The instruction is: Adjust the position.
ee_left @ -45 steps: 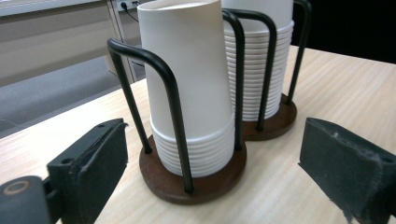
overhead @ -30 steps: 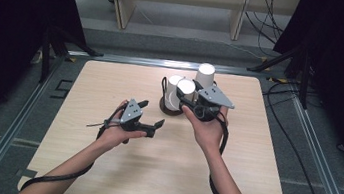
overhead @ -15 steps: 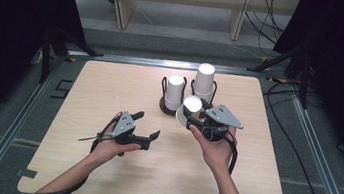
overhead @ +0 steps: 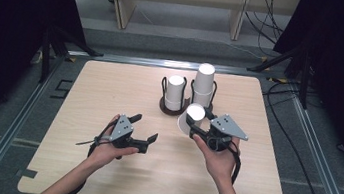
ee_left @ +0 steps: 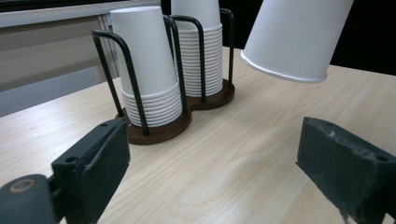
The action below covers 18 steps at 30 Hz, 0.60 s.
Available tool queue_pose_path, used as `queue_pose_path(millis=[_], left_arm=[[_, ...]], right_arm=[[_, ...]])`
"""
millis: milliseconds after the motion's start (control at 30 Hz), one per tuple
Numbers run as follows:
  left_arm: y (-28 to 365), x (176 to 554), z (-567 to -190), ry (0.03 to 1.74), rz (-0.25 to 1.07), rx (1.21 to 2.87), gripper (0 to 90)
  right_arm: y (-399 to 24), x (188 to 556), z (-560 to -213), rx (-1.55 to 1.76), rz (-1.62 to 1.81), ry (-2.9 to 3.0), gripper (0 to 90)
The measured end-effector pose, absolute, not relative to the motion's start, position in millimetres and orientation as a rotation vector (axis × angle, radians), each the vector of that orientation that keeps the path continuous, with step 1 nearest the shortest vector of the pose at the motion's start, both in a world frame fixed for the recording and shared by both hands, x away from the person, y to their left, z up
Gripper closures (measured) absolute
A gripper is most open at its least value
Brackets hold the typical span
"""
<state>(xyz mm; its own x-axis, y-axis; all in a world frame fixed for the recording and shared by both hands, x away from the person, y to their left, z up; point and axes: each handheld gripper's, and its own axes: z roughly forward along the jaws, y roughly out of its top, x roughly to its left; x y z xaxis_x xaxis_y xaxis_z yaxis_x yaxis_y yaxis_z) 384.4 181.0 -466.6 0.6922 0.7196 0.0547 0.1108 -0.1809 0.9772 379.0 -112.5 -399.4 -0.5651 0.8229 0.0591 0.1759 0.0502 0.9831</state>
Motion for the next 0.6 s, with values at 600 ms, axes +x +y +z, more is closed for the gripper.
queue_pose_path(millis=[600], left_arm=[[171.6, 385.7, -471.8, 0.655, 0.604, 1.693, 8.4]], right_arm=[[-148.5, 374.3, -426.1, 1.239, 1.664, 1.731, 36.7]])
